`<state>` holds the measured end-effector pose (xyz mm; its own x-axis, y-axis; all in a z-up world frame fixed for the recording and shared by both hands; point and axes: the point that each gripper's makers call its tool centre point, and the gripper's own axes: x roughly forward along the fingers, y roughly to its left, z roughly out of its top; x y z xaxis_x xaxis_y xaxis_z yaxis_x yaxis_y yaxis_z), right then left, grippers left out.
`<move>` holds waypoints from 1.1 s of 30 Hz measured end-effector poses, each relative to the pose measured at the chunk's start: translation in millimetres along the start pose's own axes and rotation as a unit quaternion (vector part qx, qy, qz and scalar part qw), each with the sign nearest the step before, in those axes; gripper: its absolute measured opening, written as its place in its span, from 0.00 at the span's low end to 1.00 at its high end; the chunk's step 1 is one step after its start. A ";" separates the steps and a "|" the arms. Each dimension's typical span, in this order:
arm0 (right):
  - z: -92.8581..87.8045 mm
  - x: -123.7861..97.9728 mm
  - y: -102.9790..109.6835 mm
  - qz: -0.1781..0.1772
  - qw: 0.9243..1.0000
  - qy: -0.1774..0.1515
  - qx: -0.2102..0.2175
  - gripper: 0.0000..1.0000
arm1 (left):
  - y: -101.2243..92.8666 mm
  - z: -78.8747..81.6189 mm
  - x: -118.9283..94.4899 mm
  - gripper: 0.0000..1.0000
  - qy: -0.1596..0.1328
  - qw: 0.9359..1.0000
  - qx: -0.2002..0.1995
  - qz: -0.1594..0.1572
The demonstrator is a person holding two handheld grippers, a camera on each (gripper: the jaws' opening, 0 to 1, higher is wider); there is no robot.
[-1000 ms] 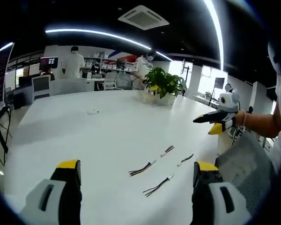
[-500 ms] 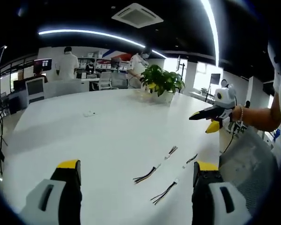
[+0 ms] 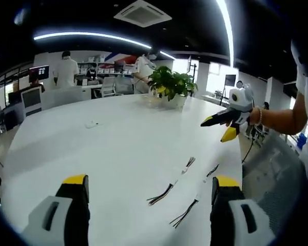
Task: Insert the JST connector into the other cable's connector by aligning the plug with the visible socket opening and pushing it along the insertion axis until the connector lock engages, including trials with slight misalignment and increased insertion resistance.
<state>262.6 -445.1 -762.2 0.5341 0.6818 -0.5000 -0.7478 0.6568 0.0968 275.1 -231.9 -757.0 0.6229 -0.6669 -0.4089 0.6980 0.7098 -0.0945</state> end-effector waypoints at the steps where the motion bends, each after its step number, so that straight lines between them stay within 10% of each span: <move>1: -0.3 0.6 -0.3 0.001 1.000 0.001 -0.001 0.66 | 0.0 -0.3 1.1 0.99 0.001 1.000 0.001 -0.002; 33: -9.0 25.2 0.9 0.056 0.996 0.038 -0.057 0.55 | -9.8 -8.4 33.9 0.88 0.027 0.994 0.081 -0.066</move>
<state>271.9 -430.2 -782.5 0.4173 0.7197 -0.5549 -0.8428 0.5348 0.0599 286.4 -259.6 -777.6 0.5052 -0.7360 -0.4505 0.8231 0.5679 -0.0047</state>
